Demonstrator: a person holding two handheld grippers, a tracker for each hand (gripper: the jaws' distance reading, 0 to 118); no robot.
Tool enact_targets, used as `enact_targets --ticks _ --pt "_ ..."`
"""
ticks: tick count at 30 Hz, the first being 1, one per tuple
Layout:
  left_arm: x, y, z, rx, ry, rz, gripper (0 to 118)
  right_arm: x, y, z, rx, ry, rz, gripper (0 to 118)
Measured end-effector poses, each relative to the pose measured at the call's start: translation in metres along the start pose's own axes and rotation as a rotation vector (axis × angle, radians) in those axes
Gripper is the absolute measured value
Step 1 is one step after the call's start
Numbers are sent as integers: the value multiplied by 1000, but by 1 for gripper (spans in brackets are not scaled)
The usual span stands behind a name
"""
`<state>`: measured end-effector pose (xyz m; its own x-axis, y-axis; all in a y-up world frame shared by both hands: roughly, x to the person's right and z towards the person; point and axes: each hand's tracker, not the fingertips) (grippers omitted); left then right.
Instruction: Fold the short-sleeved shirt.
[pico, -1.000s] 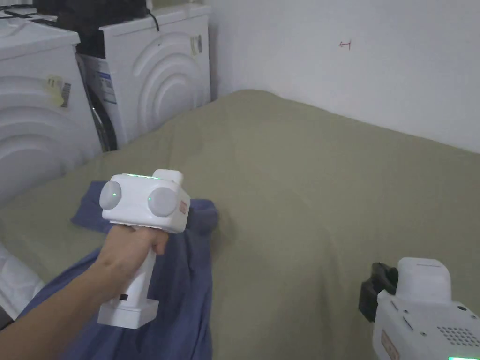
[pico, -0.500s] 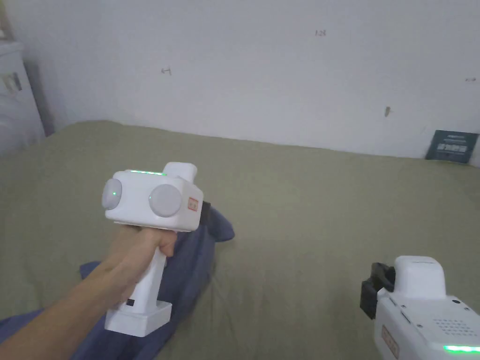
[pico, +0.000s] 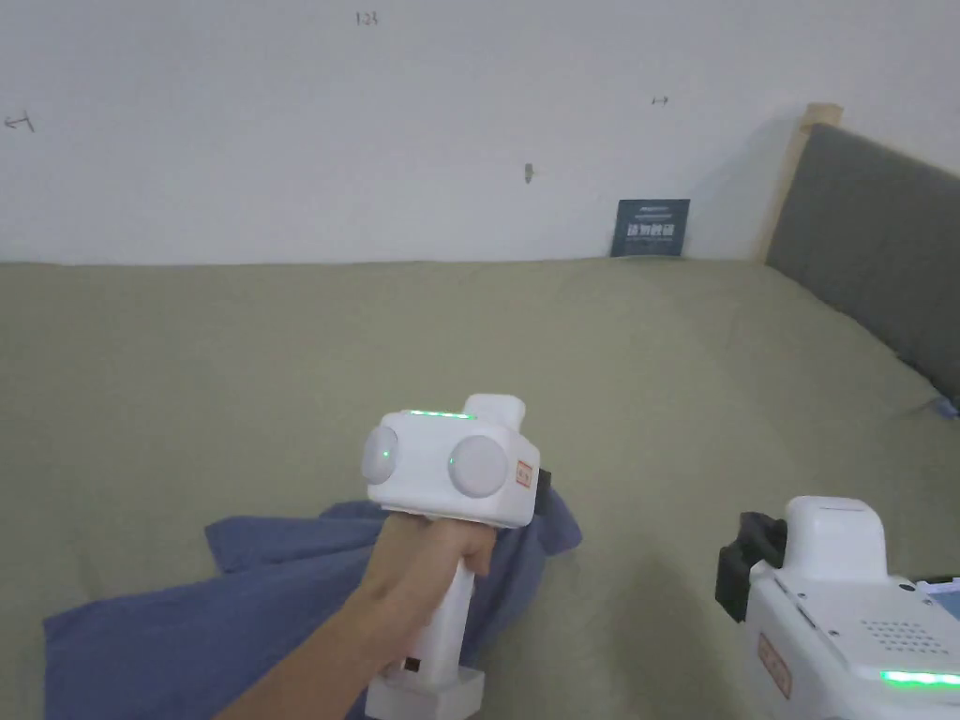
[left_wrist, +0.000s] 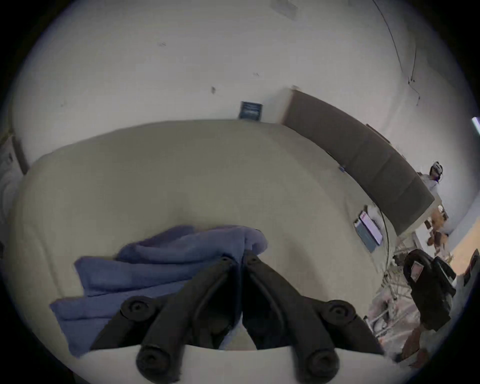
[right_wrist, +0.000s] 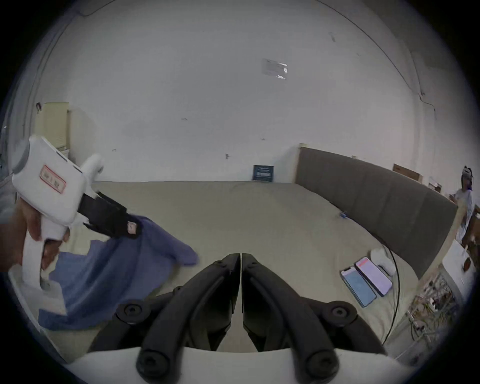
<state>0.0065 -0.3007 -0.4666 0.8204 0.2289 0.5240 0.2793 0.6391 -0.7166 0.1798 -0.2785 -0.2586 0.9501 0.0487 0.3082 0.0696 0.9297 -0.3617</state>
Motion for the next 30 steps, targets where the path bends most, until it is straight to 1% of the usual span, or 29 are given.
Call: enact_targets --ticks 2,4,6,9,10,11,12,13,14,15,16,17,19,20,21,22,23,24,25,26,27,29,30 --pt "1 -17 -21 -60 13 11 3 4 -6 -8 -17 -11 -1 8" --pt "-9 -29 -37 -99 19 58 3 5 -12 -16 -31 -9 -2 8" --pt "-22 -29 -56 -112 33 75 3 1 -17 -22 -44 -10 7 8" --pt "-31 -28 -59 -116 28 73 3 -5 -23 -27 -57 2 12 8" --pt "-23 -32 -47 -105 44 58 4 -7 -24 -28 -59 4 13 8" --pt "-24 -34 -44 -96 58 51 10 -9 -25 -29 -62 9 12 8" --pt "-25 -35 -41 -84 63 51 31 -12 -25 -29 -66 15 10 8" --pt "-28 -36 -37 -82 62 53 82 -15 -25 -29 -66 20 9 8" --pt "-32 -37 -33 -85 58 56 116 -19 -25 -27 -64 25 12 8" --pt "-33 -41 -22 -55 82 50 118 -22 -26 -26 -62 30 20 8" --pt "-32 -42 -8 17 108 46 112 -27 -25 -25 -62 35 27 8" --pt "-34 -44 4 22 140 35 111 -31 -25 -23 -58 46 27 8" --pt "-57 -52 30 94 192 38 110 -41 -23 -19 -51 69 17 8" --pt "-65 -60 51 125 220 40 106 -47 -22 -16 -46 80 13 8" --pt "-73 -67 69 165 245 59 97 -52 -20 -14 -41 91 11 8" --pt "-88 -79 95 208 279 93 73 -58 -19 -10 -33 110 9 8" --pt "-99 -90 116 227 307 114 41 -64 -18 -7 -25 120 9 8" --pt "-108 -101 134 256 331 133 6 -70 -18 -4 -21 128 7 8" --pt "-118 -114 153 277 381 147 0 -76 -17 -1 -18 145 2 8" --pt "-122 -128 181 296 422 154 0 -82 -18 3 -12 162 1 8" --pt "-128 -141 198 296 422 143 0 -88 -18 6 -12 168 5 8" --pt "-138 -165 226 297 503 144 0 -99 -20 12 -11 190 7 8" --pt "-149 -173 231 288 517 158 0 -104 -20 14 -13 203 7 8"
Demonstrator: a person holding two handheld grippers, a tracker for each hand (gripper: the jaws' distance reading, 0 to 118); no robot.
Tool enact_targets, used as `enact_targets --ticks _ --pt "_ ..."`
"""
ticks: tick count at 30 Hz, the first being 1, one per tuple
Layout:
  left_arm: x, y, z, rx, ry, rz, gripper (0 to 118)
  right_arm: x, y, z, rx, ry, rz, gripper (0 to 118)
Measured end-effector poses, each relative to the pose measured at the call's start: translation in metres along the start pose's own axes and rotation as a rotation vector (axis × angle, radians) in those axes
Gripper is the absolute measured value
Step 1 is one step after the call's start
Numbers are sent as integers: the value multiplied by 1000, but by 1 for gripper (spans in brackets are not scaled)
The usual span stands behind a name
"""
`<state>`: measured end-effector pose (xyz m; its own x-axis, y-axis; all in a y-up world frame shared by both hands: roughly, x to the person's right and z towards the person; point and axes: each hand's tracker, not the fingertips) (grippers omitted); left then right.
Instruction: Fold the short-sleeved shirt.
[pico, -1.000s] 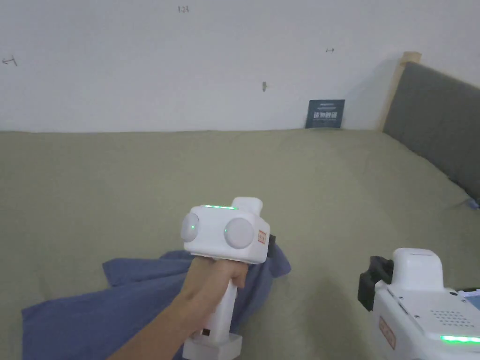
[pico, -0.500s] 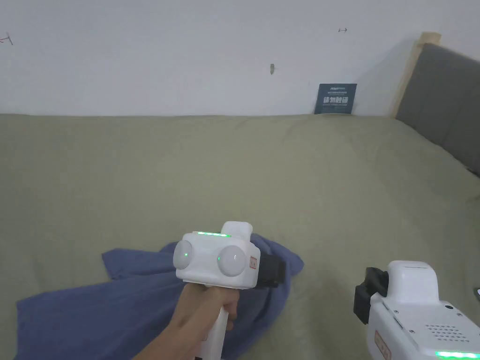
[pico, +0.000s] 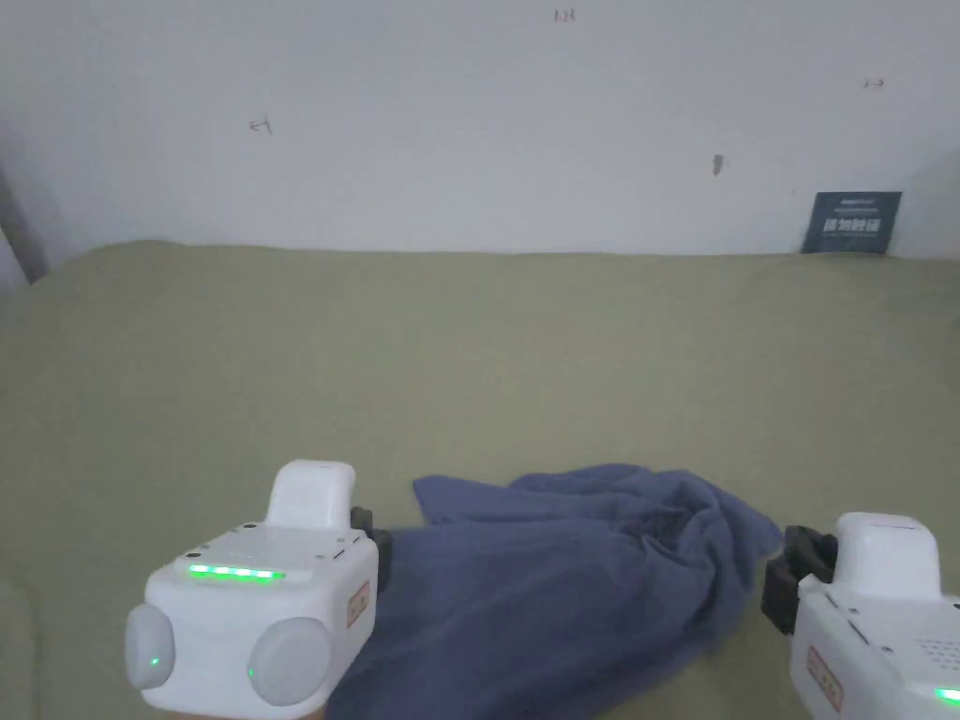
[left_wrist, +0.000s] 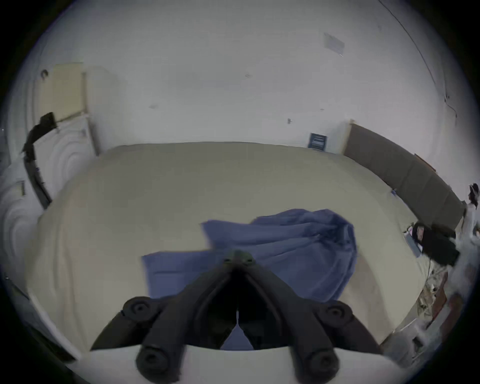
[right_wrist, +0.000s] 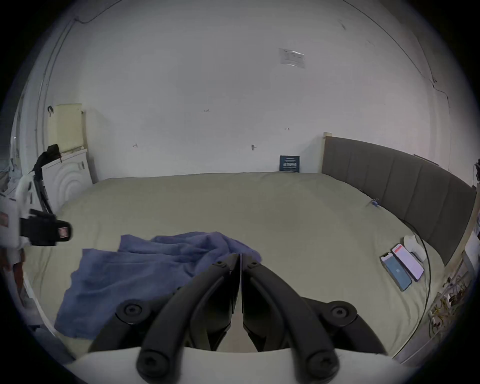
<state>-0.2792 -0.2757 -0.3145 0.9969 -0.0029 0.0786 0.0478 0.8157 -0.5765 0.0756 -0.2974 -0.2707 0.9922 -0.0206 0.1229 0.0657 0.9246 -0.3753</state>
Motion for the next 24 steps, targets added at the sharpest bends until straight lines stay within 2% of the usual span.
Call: enact_targets --ticks 5,10,15,16,22,23,24 --pt "-41 -12 26 31 41 74 0 -24 -7 6 1 32 24 8" --pt "-52 -9 17 23 44 114 0 -34 -7 2 -8 47 52 8" --pt "-65 1 -47 -110 8 186 0 -36 -11 -13 -33 50 56 8" --pt "-70 5 -69 -163 -3 163 0 -36 -13 -17 -38 48 62 8" --pt "-91 12 -186 -364 2 241 0 -34 -25 -44 -96 38 74 8" --pt "-91 13 -196 -373 5 217 6 -32 -27 -47 -96 45 70 8" --pt "-86 11 -197 -380 12 193 31 -31 -29 -50 -101 48 70 8"
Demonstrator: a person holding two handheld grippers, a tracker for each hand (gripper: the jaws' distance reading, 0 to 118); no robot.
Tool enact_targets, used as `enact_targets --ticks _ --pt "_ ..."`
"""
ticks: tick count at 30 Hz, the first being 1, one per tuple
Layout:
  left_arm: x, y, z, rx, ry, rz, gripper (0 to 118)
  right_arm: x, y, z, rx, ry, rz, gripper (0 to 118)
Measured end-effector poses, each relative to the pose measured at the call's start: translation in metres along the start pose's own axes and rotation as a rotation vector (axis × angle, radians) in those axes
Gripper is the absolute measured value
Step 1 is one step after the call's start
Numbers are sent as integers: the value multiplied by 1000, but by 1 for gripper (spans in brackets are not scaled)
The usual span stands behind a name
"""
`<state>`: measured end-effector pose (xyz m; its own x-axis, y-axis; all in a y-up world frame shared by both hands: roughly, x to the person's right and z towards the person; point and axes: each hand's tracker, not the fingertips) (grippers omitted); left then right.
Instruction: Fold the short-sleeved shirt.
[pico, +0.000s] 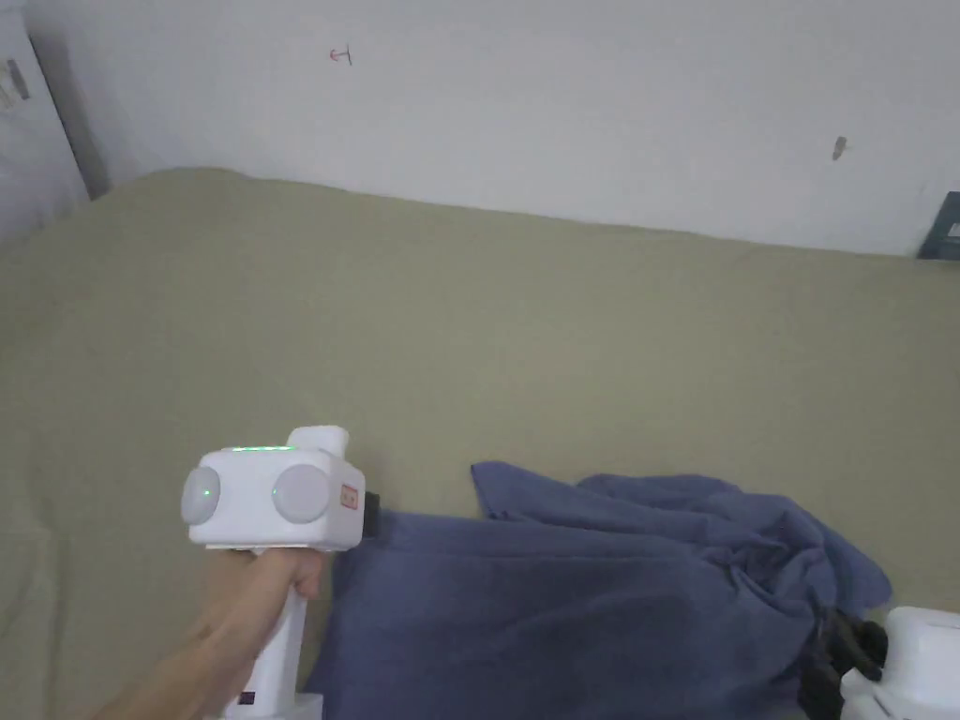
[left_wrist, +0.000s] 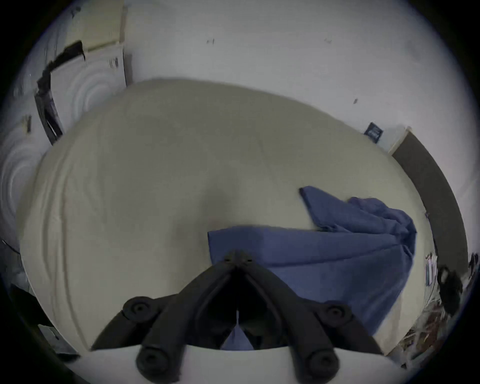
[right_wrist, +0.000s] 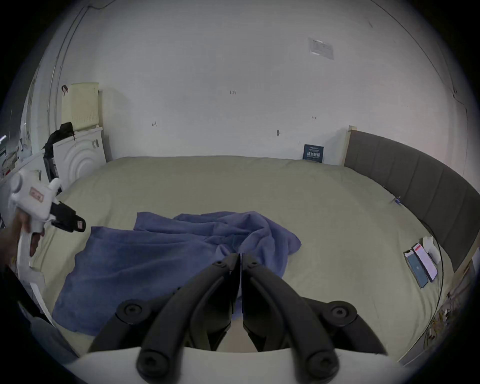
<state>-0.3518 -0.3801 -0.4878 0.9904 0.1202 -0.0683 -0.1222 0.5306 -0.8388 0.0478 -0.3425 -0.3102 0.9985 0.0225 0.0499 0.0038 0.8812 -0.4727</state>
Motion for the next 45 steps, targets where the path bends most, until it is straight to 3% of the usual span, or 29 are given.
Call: enact_targets --ticks 1,2,3,5,7,9,10,13,14,15,18,21,24,27,28,29,30,31,33,39,43,45 --pt "2 1 -7 -14 21 -15 88 0 -2 -4 -9 -4 9 8" --pt "3 2 -16 -35 18 -16 118 -1 -3 -8 -17 -13 21 8" --pt "4 0 -23 -60 22 -28 118 0 -5 -11 -20 -13 20 8" --pt "14 -12 -10 -7 108 -61 105 0 -7 -14 -36 -11 14 8" --pt "15 -19 -13 -63 89 -75 101 0 -10 -16 -43 -13 16 8" --pt "18 -18 -10 -32 112 -99 89 1 -12 -17 -52 -15 17 8" --pt "19 -19 -7 -38 108 -104 72 3 -12 -18 -62 -16 13 8" --pt "24 -18 7 -15 89 -109 48 14 -8 -25 -96 -34 -35 8" --pt "24 -20 11 -20 33 -97 11 20 -6 -28 -93 -34 -40 8" --pt "23 -20 14 -27 32 -81 3 24 -2 -33 -101 -54 -28 8" --pt "23 -18 13 -34 49 -113 3 46 14 -50 -109 -89 -20 8" --pt "21 -14 9 -56 20 -59 3 73 36 -79 -173 -92 -67 8" --pt "23 -14 8 -51 18 -84 3 90 49 -111 -236 -103 -39 8" --pt "26 -16 9 -45 30 -111 3 106 56 -142 -316 -63 -64 8" --pt "27 -16 3 -45 31 -109 3 111 57 -151 -346 -31 -90 18" --pt "28 -16 2 -44 32 -110 3 114 55 -156 -361 -11 -121 42" --pt "28 -16 1 -44 31 -114 3 117 55 -163 -384 17 -140 75" --pt "28 -16 1 -43 30 -113 3 120 53 -173 -429 15 -140 116" --pt "26 -16 -3 -42 23 -111 3 123 40 -181 -420 -70 -124 107" --pt "28 -13 -7 -52 17 -113 3 117 28 -200 -490 -52 -143 104" --pt "30 -16 -9 -39 27 -112 3 119 25 -195 -470 -40 -123 95" --pt "29 -17 -9 -32 29 -113 3 122 32 -183 -458 -10 -127 69"
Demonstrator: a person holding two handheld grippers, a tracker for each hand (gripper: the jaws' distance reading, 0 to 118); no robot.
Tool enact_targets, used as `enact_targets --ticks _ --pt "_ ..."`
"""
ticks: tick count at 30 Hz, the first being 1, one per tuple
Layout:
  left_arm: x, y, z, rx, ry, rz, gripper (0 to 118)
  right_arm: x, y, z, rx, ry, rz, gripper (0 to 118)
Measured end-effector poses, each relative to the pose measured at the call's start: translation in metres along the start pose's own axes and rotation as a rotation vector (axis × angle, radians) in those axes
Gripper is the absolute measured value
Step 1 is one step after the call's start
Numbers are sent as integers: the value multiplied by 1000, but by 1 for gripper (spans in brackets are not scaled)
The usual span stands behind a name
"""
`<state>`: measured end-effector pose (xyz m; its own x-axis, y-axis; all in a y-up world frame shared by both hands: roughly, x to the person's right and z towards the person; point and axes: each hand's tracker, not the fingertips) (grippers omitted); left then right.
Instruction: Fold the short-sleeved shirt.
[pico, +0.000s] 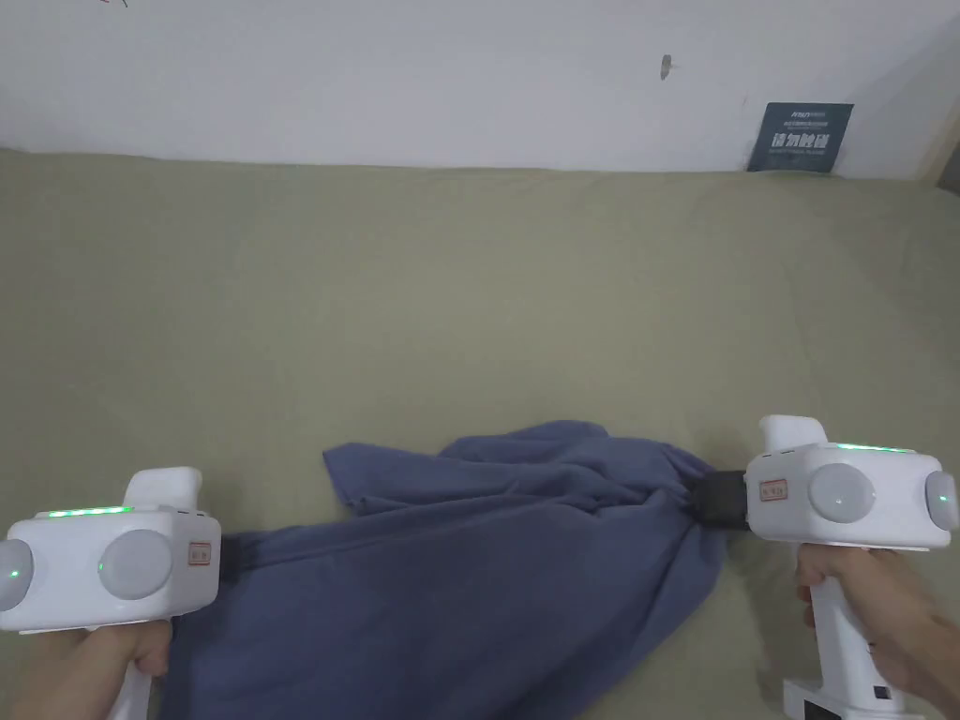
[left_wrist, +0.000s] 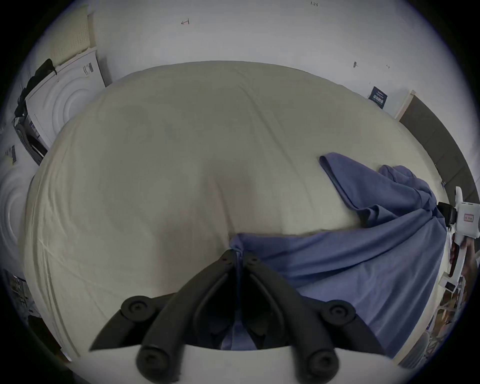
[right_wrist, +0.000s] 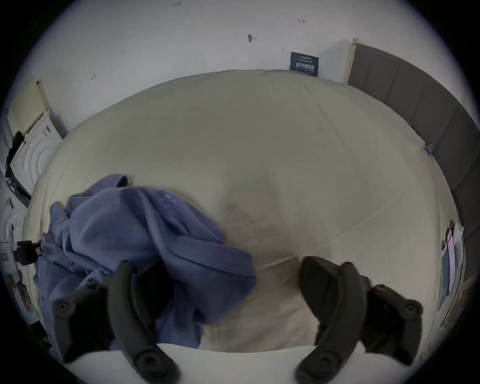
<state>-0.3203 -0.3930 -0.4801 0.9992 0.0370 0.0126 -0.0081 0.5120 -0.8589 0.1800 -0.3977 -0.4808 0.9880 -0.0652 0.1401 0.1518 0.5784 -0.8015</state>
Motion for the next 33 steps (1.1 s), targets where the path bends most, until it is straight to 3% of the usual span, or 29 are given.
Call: enact_targets --ticks 1,2,3,6,11,16,19,33 --pt "0 1 2 0 -1 0 3 1 1 9 17 56 -4 24" --pt "-1 3 6 2 -4 11 3 -1 1 18 9 54 -7 13" --pt "-3 3 13 3 -8 19 3 -4 1 27 38 9 -2 12" --pt "-11 4 43 44 -15 42 3 -5 -1 64 98 6 64 12" --pt "-31 14 121 176 6 35 3 13 3 130 207 36 24 12" --pt "-48 31 201 317 40 47 3 -4 5 206 332 39 71 12" --pt "-52 44 236 374 55 49 3 -10 15 248 406 42 57 12" --pt "-21 142 313 571 86 75 3 -25 135 323 588 -62 75 12"
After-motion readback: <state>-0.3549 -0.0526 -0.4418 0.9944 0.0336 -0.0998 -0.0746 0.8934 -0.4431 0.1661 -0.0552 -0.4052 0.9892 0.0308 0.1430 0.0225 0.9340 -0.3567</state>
